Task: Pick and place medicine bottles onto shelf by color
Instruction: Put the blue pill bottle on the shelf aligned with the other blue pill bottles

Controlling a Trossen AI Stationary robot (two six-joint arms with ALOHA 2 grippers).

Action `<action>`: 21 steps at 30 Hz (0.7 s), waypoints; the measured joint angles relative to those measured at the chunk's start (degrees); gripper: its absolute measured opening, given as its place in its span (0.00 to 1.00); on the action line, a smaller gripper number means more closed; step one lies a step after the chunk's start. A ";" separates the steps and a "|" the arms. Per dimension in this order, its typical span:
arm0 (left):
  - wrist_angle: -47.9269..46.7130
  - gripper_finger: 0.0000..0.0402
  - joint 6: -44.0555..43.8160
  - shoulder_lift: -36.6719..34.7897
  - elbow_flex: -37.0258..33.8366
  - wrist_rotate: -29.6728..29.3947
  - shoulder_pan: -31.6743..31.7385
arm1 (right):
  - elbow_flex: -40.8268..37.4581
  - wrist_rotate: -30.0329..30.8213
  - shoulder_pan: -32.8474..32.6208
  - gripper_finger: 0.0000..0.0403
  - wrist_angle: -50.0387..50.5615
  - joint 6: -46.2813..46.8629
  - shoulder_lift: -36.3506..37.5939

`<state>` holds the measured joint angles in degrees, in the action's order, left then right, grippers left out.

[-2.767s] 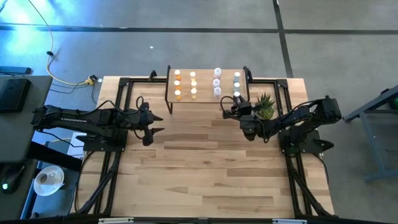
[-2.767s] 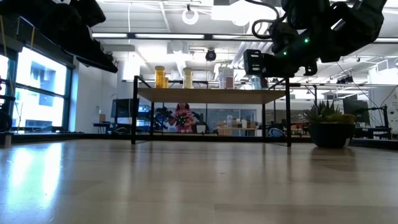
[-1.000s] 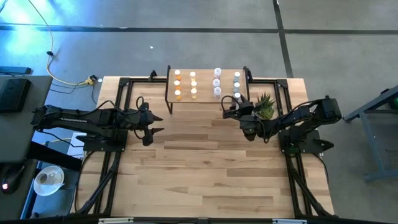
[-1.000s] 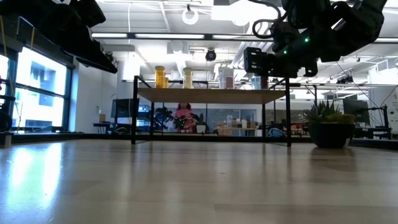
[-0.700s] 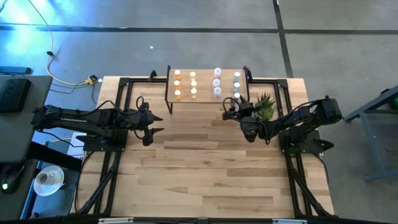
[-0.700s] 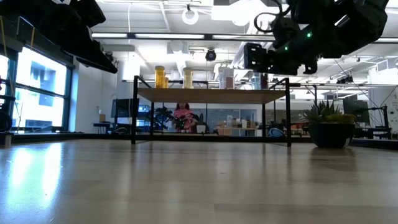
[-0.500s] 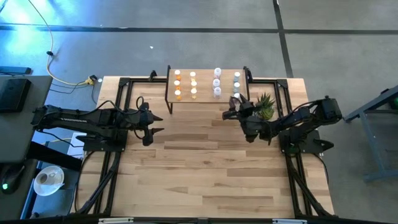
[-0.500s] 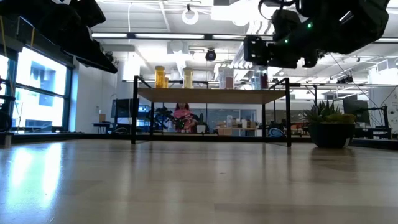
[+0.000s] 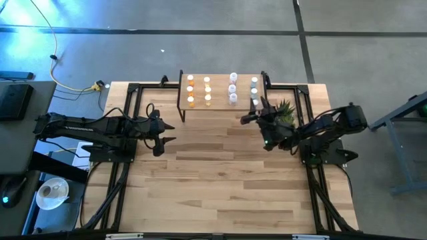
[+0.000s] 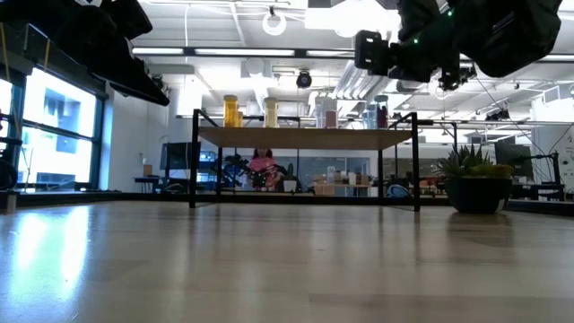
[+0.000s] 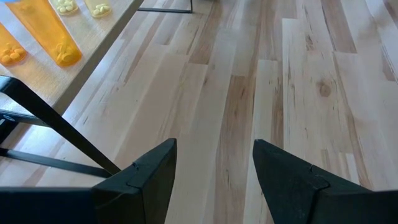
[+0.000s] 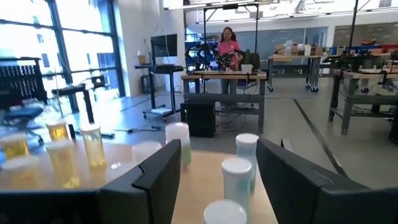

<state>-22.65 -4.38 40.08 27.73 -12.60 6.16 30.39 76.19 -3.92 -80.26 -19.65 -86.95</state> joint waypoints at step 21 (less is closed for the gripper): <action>-0.25 0.50 -0.01 0.01 0.00 0.00 -0.01 | 0.02 -3.04 -9.68 0.50 13.54 0.59 15.67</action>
<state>-22.90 -4.39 40.10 27.73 -12.60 6.15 30.41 73.16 -13.61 -66.72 -19.06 -71.28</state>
